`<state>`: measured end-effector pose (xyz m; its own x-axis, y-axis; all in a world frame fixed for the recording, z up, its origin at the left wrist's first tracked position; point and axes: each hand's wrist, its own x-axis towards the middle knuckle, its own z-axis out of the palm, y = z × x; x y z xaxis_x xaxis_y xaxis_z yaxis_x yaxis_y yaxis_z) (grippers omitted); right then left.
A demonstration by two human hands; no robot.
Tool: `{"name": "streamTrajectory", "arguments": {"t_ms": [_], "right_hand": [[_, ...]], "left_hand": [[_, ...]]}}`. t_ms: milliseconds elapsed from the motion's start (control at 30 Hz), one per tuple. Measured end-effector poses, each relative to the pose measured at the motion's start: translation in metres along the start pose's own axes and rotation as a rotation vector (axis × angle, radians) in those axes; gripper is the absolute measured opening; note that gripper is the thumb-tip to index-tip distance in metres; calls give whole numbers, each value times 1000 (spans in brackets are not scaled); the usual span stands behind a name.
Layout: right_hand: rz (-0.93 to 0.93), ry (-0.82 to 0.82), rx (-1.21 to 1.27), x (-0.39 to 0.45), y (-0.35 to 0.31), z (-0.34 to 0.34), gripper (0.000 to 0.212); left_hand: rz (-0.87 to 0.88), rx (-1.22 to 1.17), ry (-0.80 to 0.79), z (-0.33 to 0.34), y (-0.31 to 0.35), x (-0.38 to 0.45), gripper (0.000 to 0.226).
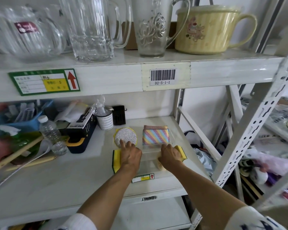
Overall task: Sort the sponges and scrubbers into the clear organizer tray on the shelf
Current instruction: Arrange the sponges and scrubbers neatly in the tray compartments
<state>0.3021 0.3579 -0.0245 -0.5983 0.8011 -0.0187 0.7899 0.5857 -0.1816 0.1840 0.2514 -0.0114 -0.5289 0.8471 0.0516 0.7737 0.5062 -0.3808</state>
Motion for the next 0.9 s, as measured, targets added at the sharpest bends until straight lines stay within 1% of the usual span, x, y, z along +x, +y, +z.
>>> {"name": "streamTrajectory", "arguments": {"t_ms": [100,333,433,500,567,633,700,767,833,900], "right_hand": [[-13,3,2,-1,2,-3,48],[-28,6,16,-1,4,-9,47],[-30,87,51,2,5,-15,41],[-23,173,73,5,9,-23,33],[-1,242,68,8,18,-33,26],[43,274,58,10,30,-40,25],[105,258,56,9,40,-42,31],[184,187,86,7,47,-39,37],[278,107,151,5,50,-34,35],[339,65,183,4,52,-27,30]], "left_hand": [[4,-17,13,-2,-1,-1,28],[51,-123,109,-11,4,-1,23],[105,-231,140,-15,12,2,22],[142,-422,152,-15,18,3,22],[119,-727,118,-16,25,2,23],[71,-940,71,-18,35,4,25],[37,-1066,0,-22,46,7,29],[33,-1193,-81,-27,58,9,33],[62,-1295,-161,-31,73,11,36],[76,-1309,-237,-34,87,10,33]]}}
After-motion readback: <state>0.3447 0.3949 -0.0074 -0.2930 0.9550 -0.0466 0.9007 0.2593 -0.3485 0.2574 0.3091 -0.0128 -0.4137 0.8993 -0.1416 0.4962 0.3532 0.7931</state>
